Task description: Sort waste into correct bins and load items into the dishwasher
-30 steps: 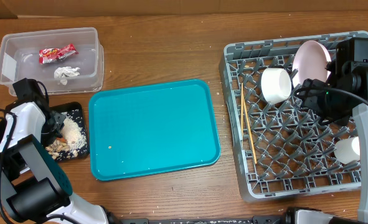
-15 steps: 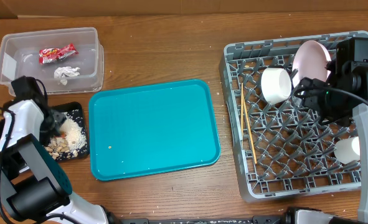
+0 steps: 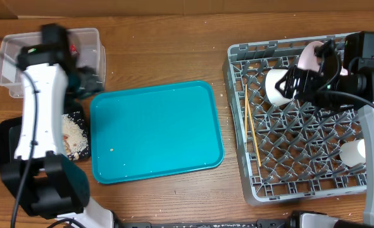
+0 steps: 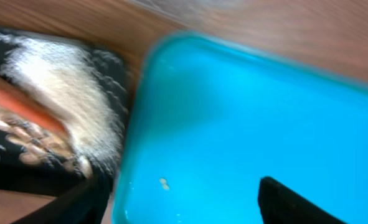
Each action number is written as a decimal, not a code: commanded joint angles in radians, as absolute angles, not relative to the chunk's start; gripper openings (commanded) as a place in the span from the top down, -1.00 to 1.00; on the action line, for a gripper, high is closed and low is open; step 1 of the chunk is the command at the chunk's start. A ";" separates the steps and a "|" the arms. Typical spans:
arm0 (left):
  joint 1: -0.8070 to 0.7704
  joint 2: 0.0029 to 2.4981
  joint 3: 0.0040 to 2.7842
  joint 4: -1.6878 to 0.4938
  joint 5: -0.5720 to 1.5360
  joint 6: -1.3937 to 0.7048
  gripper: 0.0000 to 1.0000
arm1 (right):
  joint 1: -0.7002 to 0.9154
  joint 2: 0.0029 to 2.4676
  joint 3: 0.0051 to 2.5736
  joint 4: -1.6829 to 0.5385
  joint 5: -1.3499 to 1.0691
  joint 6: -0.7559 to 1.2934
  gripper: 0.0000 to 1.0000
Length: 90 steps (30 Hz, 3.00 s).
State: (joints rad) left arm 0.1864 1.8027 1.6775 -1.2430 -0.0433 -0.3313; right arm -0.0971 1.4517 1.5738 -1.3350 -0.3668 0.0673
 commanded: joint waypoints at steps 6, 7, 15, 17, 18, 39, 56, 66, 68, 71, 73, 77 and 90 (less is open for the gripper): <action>-0.024 1.758 1.731 -1.630 0.049 -0.290 -0.72 | -0.097 1.493 1.571 -1.549 -0.255 0.019 -1.00; -0.028 1.749 1.731 -1.651 0.048 -0.293 -0.70 | -0.097 1.486 1.571 -1.554 -0.255 0.020 -1.00; -0.036 1.519 1.664 -1.609 0.050 -0.297 -0.74 | -0.097 1.262 1.538 -1.504 -0.223 0.022 -1.00; -0.041 1.399 1.600 -1.521 0.048 -0.297 -0.92 | -0.097 1.137 1.483 -1.438 -0.208 0.022 -1.00; -0.043 1.349 1.570 -1.483 0.048 -0.298 -1.00 | -0.097 1.088 1.458 -1.412 -0.199 0.022 -1.00; -0.055 0.650 1.116 -1.248 -0.018 -0.472 -0.99 | -0.097 0.575 1.196 -1.458 -0.157 0.022 -1.00; -0.055 0.651 1.116 -1.262 -0.018 -0.472 -1.00 | -0.055 0.557 1.196 -1.357 -0.186 0.022 -1.00; -0.055 0.651 1.116 -1.262 -0.018 -0.472 -0.99 | 0.005 0.317 1.056 -1.081 -0.190 0.022 -1.00; -0.055 0.651 1.116 -1.262 -0.018 -0.472 -1.00 | 0.011 0.246 0.973 -1.024 -0.183 0.022 -1.00; -0.055 0.651 1.116 -1.262 -0.018 -0.472 -1.00 | 0.012 0.133 0.813 -0.899 -0.176 0.022 -1.00; -0.055 0.651 1.116 -1.262 -0.018 -0.472 -1.00 | 0.012 0.046 0.651 -0.757 -0.175 0.022 -1.00; -0.055 0.651 1.116 -1.262 -0.018 -0.472 -1.00 | 0.016 0.006 0.441 -0.522 -0.175 0.022 -1.00; -0.055 0.651 1.116 -1.262 -0.018 -0.472 -1.00 | 0.019 0.003 0.008 0.036 -0.155 -0.037 -1.00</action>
State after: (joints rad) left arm -0.0509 0.6548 1.1168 -1.2640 -0.0044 -0.4656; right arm 0.0093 0.0151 0.0219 0.0456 -0.1677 0.0025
